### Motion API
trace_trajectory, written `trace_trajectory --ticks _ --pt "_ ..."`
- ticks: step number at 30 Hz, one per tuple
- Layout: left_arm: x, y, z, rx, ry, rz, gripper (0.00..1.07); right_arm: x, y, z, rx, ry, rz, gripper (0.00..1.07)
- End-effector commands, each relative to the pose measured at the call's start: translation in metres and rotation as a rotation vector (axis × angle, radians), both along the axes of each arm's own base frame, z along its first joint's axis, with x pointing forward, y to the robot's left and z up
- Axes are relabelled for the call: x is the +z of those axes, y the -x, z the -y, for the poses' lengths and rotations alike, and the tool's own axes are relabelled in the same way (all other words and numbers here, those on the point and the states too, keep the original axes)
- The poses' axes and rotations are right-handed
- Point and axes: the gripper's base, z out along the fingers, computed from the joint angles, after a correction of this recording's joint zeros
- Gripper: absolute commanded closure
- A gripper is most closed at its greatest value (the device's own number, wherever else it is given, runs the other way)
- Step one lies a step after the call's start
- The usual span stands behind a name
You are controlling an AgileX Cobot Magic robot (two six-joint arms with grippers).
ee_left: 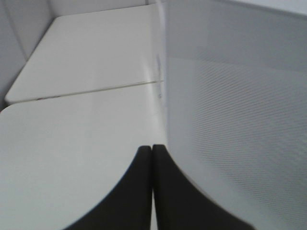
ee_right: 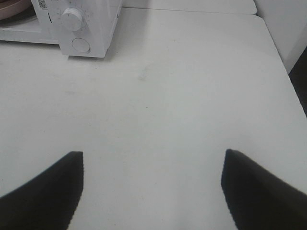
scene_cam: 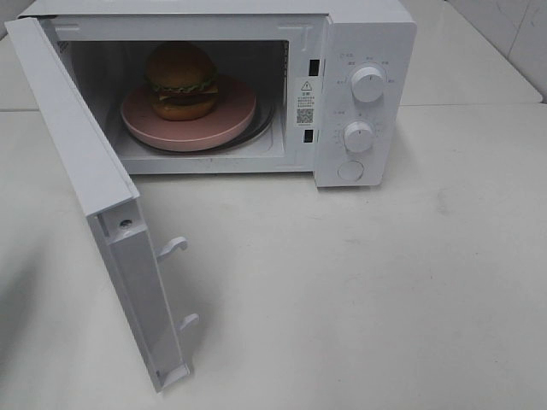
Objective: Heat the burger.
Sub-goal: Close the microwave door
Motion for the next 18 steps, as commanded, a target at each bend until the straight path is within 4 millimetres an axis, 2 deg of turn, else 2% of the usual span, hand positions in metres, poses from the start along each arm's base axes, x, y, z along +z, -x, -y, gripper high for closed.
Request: trace_trajectory --ticks 1,7,10,11,18 --pt "-0.002 -0.006 0.012 -0.13 0.05 0.055 1.07 0.0 0.004 0.0 -0.004 -0.003 0.035 0.31" --pt "-0.016 -0.018 0.018 -0.189 0.095 0.058 1.07 0.0 0.004 0.0 -0.004 -0.003 0.035 0.31" --pt "-0.021 -0.025 0.027 -0.236 0.101 0.041 1.07 0.0 0.004 0.0 -0.004 -0.003 0.035 0.31" --pt "-0.024 -0.03 0.036 -0.27 0.096 0.027 1.07 0.0 0.004 0.0 -0.004 -0.003 0.035 0.31" --pt "-0.034 -0.041 0.058 -0.274 0.118 0.032 1.07 0.0 0.004 0.0 -0.004 -0.003 0.035 0.31"
